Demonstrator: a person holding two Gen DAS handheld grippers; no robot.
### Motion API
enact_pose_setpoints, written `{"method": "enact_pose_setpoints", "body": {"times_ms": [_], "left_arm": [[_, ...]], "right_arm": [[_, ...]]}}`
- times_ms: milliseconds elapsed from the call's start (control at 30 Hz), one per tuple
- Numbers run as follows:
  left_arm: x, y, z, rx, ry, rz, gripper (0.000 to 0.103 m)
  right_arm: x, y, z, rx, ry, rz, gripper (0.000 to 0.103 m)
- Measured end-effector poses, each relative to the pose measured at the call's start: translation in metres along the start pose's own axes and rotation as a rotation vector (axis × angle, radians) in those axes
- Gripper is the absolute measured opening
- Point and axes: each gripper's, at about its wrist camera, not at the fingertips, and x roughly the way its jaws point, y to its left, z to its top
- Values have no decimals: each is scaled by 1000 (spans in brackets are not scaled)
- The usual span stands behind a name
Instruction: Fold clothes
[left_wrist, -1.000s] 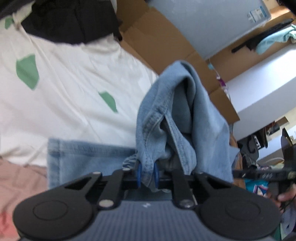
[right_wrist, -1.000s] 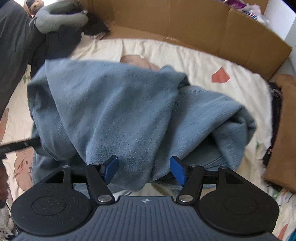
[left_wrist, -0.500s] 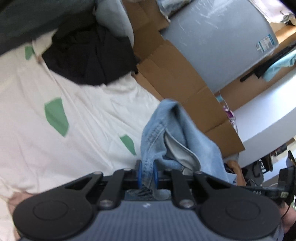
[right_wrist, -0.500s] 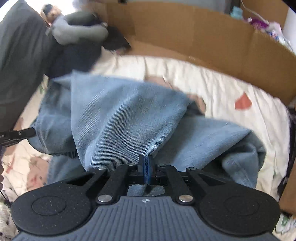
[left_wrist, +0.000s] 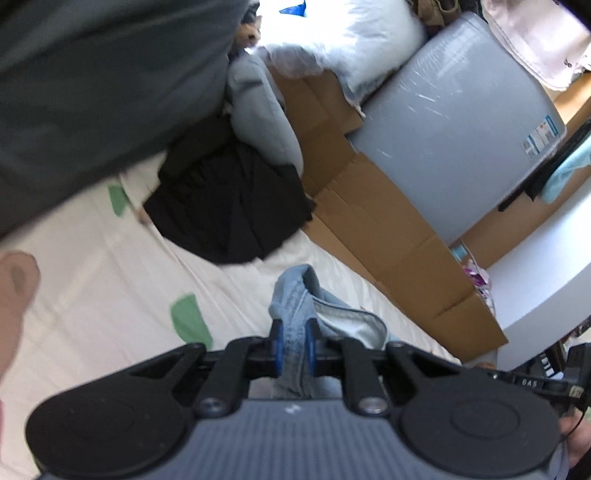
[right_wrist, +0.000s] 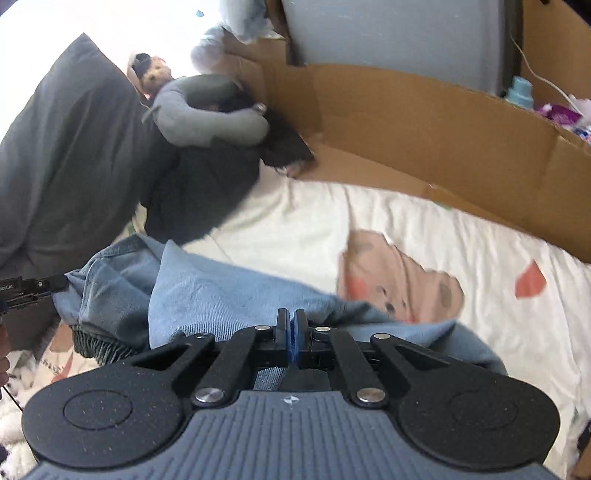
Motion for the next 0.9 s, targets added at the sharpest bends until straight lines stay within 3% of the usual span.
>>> {"method": "enact_pose_setpoints", "body": {"times_ms": [267,700,867,900], "left_arm": [[11,17,45,48,-53,61,13],[93,34,105,123,-61,84,13],[131,42,100,132,13,202,15],[131,45,97,124,17,216,22]], "right_arm": [[32,8,38,23,-80,16,0],[74,-10,93,13,-135,-80,0],[91,-28,110,7,-162,-156,0],[95,-31,113,4,-164,-167,0]]}}
